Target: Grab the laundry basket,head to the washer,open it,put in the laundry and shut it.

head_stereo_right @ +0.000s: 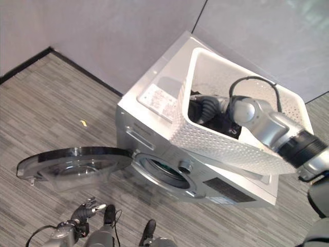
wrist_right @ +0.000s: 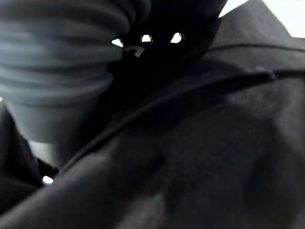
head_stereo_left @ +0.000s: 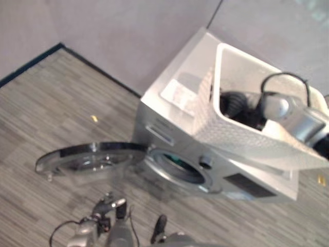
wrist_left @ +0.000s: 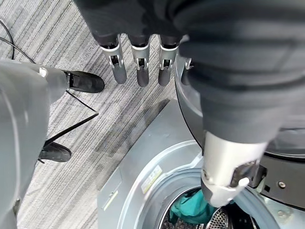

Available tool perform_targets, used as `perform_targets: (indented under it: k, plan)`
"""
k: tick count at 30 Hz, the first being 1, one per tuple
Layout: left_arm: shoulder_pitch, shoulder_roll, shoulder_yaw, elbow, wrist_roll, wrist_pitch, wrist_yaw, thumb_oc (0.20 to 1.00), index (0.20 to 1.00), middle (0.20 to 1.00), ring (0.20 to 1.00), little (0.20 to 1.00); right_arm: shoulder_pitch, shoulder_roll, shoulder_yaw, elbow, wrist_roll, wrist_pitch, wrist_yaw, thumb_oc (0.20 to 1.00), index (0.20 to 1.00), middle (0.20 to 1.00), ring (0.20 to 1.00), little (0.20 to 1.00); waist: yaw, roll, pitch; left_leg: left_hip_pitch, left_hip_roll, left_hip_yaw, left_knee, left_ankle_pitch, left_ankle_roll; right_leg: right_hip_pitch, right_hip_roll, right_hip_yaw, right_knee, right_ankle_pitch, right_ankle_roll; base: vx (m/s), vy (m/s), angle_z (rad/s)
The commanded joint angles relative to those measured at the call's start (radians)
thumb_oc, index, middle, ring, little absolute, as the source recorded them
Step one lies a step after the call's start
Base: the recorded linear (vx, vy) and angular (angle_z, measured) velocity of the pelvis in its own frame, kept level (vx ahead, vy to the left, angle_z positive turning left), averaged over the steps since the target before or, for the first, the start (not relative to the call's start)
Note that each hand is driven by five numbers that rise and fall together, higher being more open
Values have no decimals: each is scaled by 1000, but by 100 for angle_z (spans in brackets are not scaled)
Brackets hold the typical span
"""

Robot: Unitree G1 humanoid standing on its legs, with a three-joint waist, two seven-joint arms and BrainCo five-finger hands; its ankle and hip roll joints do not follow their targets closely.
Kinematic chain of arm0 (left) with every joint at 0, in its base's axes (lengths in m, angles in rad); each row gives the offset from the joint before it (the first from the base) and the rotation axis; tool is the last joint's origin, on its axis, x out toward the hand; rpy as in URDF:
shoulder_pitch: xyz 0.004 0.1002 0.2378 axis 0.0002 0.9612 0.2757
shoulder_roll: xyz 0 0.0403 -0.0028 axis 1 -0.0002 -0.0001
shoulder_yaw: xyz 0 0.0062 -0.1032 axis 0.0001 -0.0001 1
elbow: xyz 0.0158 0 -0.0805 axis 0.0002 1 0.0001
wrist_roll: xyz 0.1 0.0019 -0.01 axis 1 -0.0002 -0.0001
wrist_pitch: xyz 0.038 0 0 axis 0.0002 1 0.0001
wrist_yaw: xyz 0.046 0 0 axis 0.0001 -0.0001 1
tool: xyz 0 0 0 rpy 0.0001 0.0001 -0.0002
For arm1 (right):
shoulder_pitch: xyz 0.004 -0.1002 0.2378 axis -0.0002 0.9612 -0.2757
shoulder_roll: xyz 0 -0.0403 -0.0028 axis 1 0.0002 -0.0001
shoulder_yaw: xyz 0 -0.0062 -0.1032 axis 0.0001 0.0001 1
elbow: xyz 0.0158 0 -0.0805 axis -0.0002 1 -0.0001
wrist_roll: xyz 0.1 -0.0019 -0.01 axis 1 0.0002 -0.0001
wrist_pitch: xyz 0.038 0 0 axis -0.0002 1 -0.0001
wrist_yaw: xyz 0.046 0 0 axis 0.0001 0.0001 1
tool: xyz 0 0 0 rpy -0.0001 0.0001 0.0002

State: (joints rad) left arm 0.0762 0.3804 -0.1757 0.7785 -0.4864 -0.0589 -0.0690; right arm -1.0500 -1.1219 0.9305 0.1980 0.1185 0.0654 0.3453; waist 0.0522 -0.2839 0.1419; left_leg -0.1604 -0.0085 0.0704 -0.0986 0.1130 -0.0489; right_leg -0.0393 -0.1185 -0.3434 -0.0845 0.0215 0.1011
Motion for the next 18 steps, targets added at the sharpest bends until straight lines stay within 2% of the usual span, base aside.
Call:
perform_targets:
  k: [1,16,17,18]
  plan:
    - [-38,1,-11,-38,-30,-27,-6,1000,1000,1000,1000,1000,19,9,42,78,-64,28,45,1000,1000,1000,1000,1000,55,41,44,57,54,-5,14,-108,0,-72,31,2,116,-27,17,0,0,0]
    - [-67,12,-38,-52,-46,-41,-5,1000,1000,1000,1000,1000,155,199,46,213,-86,50,115,1000,1000,1000,1000,1000,107,41,99,-6,51,-35,17,-89,1,-112,32,-16,109,-17,15,-10,-13,4]
    - [-67,12,-38,-52,-46,-41,-5,1000,1000,1000,1000,1000,155,199,47,214,-86,49,115,536,536,536,536,536,107,40,99,-7,51,-35,17,-89,1,-113,32,-16,109,-17,15,0,0,0]
    - [-68,12,-38,-52,-47,-43,-2,1000,1000,1000,1000,1000,158,203,43,217,-87,50,115,344,344,344,344,344,109,42,101,-10,51,-36,17,-88,1,-114,33,-17,109,-17,14,0,0,0]
